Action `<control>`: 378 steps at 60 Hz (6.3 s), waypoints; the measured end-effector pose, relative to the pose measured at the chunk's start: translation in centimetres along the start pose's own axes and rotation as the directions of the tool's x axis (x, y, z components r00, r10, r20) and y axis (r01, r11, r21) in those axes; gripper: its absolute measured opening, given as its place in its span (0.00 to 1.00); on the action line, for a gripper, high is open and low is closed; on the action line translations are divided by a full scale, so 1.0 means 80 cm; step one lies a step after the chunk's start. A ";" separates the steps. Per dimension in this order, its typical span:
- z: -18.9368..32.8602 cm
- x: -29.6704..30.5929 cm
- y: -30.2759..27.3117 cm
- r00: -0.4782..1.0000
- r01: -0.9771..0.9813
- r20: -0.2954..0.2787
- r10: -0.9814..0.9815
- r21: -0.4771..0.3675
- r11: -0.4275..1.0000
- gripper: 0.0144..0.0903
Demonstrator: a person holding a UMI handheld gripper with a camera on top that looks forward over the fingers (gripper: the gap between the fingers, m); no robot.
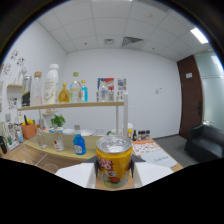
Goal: Make me a cup of Vodka Sunrise.
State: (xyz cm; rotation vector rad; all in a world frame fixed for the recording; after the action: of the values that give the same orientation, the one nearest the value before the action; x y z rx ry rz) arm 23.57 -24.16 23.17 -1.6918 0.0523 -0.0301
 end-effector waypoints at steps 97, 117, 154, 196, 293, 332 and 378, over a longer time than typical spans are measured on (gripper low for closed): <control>-0.084 -0.087 0.106 0.999 -0.004 -0.032 -0.005 -0.276 0.961 0.93; -0.068 -0.269 0.089 0.996 -0.003 0.087 0.024 -0.232 0.973 0.94; 0.145 -0.365 0.039 0.998 0.046 0.057 -0.036 -0.195 0.980 0.45; 0.012 -0.365 0.039 0.988 0.030 0.156 0.000 -0.194 0.981 0.28; -0.017 -0.391 0.165 0.972 0.110 0.232 -0.028 -0.352 0.929 0.95; -0.041 -0.203 -0.101 0.999 -0.001 0.032 0.005 -0.106 0.994 0.95; 0.141 -0.146 -0.187 0.999 0.031 0.017 -0.030 -0.048 0.998 0.29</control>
State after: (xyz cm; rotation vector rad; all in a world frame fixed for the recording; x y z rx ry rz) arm 12.71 -10.60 36.76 -1.7409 0.0154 -0.0379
